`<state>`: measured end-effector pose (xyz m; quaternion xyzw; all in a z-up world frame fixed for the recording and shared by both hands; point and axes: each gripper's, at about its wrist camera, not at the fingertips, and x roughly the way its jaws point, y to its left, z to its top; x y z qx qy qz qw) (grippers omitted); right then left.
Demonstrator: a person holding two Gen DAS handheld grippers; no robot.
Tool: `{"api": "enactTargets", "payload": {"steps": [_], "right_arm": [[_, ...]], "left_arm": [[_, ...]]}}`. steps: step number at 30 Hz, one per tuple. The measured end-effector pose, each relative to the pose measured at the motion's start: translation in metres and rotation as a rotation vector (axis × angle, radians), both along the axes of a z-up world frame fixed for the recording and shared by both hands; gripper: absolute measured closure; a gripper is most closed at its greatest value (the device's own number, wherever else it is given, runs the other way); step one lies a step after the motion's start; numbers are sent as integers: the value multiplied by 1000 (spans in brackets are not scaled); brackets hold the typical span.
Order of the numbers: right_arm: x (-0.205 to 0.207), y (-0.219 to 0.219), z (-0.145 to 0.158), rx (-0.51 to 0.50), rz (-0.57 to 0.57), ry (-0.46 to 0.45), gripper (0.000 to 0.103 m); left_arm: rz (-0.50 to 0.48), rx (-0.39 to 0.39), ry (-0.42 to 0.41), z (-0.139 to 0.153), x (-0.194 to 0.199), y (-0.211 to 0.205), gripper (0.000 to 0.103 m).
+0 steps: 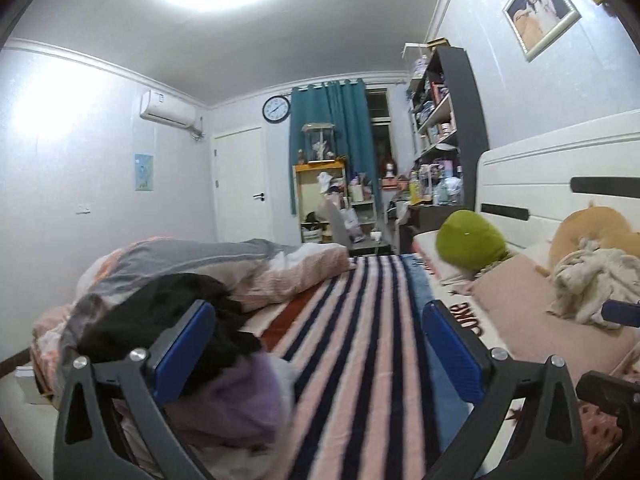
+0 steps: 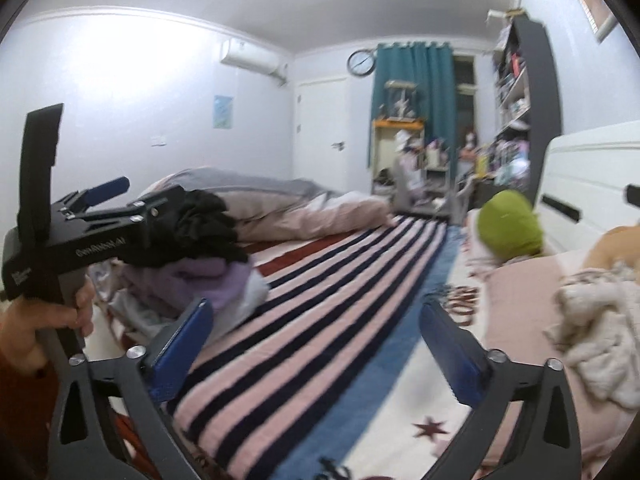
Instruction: Fold large clothes
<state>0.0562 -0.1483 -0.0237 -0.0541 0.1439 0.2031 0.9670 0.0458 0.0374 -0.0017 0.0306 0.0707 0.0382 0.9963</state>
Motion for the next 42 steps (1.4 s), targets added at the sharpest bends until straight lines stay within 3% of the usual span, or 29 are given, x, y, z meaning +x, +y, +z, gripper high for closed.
{"api": "enactTargets", "payload": {"steps": [5,10,23,42], "right_arm": [[-12,-11,2,-17,-47,-24,0],[-17,-25,0,19,-78,-25,0],[-28,-53,-3,73,-124,4,0],[-45,-28,-2,80,-104,21,0]], "left_arm": [[-60,-19,30,-6,0,-34,0],[-81,-45,60,-12,8,-43,0],[-89,-31,86,-25,11,-36,1],[-59,-51,93,-30,-20,-6,0]]}}
